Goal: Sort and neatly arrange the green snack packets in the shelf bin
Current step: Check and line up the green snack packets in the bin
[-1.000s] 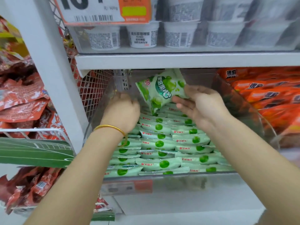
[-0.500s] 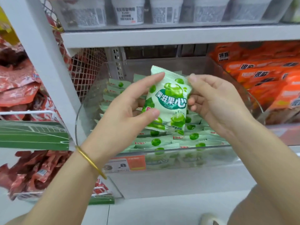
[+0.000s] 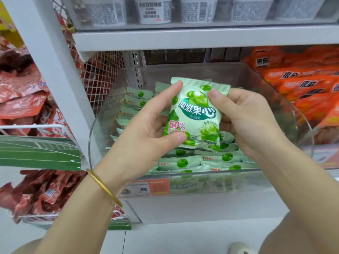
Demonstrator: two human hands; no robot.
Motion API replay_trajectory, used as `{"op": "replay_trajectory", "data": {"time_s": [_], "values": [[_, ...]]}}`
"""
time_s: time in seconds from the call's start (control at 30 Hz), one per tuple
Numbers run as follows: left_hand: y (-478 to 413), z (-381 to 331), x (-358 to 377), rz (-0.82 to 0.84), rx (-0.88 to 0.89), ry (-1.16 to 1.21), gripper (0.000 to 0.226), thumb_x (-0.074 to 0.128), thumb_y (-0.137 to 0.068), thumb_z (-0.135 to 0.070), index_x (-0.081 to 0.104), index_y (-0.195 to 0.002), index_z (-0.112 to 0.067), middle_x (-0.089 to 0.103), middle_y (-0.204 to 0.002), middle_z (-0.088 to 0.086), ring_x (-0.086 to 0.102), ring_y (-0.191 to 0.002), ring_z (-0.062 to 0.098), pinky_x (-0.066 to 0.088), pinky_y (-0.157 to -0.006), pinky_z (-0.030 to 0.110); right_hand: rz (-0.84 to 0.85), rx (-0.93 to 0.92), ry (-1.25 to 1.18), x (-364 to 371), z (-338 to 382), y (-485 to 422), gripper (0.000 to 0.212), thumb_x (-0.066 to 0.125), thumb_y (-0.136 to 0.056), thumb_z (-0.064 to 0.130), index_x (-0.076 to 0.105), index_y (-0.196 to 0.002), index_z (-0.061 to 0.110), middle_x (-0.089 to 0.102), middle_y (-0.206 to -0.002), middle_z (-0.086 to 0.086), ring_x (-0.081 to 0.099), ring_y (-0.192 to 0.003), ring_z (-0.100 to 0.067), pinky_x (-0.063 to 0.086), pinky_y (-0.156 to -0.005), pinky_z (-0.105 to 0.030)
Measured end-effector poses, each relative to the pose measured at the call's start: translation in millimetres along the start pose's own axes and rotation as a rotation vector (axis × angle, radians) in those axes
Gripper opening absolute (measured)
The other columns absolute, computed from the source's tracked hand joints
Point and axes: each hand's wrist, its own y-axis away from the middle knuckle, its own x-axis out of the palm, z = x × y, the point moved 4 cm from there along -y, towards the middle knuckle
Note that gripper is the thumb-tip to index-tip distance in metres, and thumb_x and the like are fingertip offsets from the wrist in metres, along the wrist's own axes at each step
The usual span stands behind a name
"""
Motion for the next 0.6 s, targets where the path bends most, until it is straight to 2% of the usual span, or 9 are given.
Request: {"op": "replay_trajectory", "data": {"time_s": [0.1, 0.17, 0.23, 0.27, 0.33, 0.37, 0.43, 0.5, 0.6], "values": [[2, -1, -1, -0.053, 0.02, -0.067, 0.072, 0.061, -0.075, 0.006, 0.042, -0.13, -0.036, 0.05, -0.128, -0.019, 0.059, -0.104, -0.002, 0.047, -0.084, 0.014, -0.026, 0.009, -0.056, -2, 0, 2, 0.054, 0.064, -0.082, 0.026, 0.048, -0.097, -0.024, 0.066, -0.084, -0.03, 0.063, -0.06, -0.025, 0.053, -0.049, -0.027], [4, -4, -4, -0.164, 0.069, -0.332, 0.062, 0.063, -0.077, -0.01, 0.046, -0.13, -0.038, 0.048, -0.129, -0.018, 0.051, -0.114, -0.004, 0.042, -0.097, 0.016, -0.03, 0.043, -0.098, -3, -1, 4, 0.031, 0.062, -0.085, 0.021, 0.054, -0.087, -0.009, 0.071, -0.076, -0.015, 0.066, -0.058, -0.021, 0.052, -0.047, -0.027], [6, -9, -5, -0.27, 0.132, -0.66, 0.051, 0.06, -0.081, -0.036, 0.048, -0.131, -0.036, 0.041, -0.132, -0.013, 0.037, -0.12, -0.007, 0.025, -0.105, 0.009, 0.018, 0.072, -0.149, -1, 0, 6, 0.014, 0.059, -0.087, 0.018, 0.058, -0.091, 0.005, 0.072, -0.077, -0.009, 0.069, -0.062, -0.02, 0.054, -0.051, -0.028], [7, -10, -3, -0.299, 0.128, -0.784, 0.054, 0.054, -0.081, -0.05, 0.048, -0.133, -0.034, 0.038, -0.132, -0.011, 0.032, -0.121, -0.002, 0.019, -0.105, 0.007, 0.057, 0.082, -0.183, 2, 0, 8, 0.013, 0.059, -0.086, 0.018, 0.058, -0.093, 0.008, 0.072, -0.079, -0.008, 0.069, -0.065, -0.021, 0.054, -0.053, -0.03], [7, -10, 1, -0.326, 0.116, -0.993, 0.076, 0.046, -0.072, -0.071, 0.046, -0.136, -0.03, 0.035, -0.131, -0.004, 0.028, -0.119, 0.011, 0.019, -0.105, 0.019, 0.14, 0.1, -0.245, 8, 0, 11, 0.016, 0.062, -0.082, 0.019, 0.055, -0.093, 0.01, 0.07, -0.084, -0.011, 0.068, -0.071, -0.023, 0.055, -0.055, -0.032], [7, -9, 3, -0.331, 0.114, -1.05, 0.084, 0.046, -0.068, -0.074, 0.044, -0.138, -0.028, 0.034, -0.13, -0.001, 0.028, -0.117, 0.014, 0.02, -0.103, 0.024, 0.189, 0.103, -0.271, 12, 0, 13, 0.019, 0.064, -0.082, 0.019, 0.054, -0.094, 0.009, 0.068, -0.089, -0.013, 0.067, -0.075, -0.026, 0.055, -0.056, -0.033], [6, -8, 5, -0.338, 0.118, -1.035, 0.086, 0.052, -0.066, -0.069, 0.042, -0.139, -0.025, 0.033, -0.123, -0.003, 0.027, -0.11, 0.009, 0.019, -0.101, 0.017, 0.276, 0.1, -0.305, 18, 0, 17, 0.025, 0.061, -0.082, 0.023, 0.052, -0.1, 0.009, 0.064, -0.101, -0.017, 0.065, -0.085, -0.028, 0.056, -0.06, -0.036], [4, -6, 3, -0.337, 0.12, -0.895, 0.073, 0.06, -0.073, -0.051, 0.045, -0.137, -0.021, 0.033, -0.115, -0.006, 0.031, -0.103, 0.0, 0.017, -0.098, 0.003, 0.318, 0.084, -0.27, 19, 1, 17, 0.028, 0.06, -0.083, 0.03, 0.054, -0.102, 0.011, 0.062, -0.109, -0.014, 0.064, -0.096, -0.025, 0.055, -0.068, -0.035], [2, -8, -2, -0.306, 0.124, -0.729, 0.05, 0.066, -0.08, -0.019, 0.054, -0.128, -0.017, 0.045, -0.108, -0.009, 0.037, -0.105, -0.016, 0.026, -0.094, 0.001, 0.245, 0.056, -0.17, 12, 0, 13, 0.031, 0.065, -0.08, 0.042, 0.062, -0.097, 0.017, 0.063, -0.114, -0.004, 0.059, -0.112, -0.019, 0.051, -0.078, -0.033]]}}
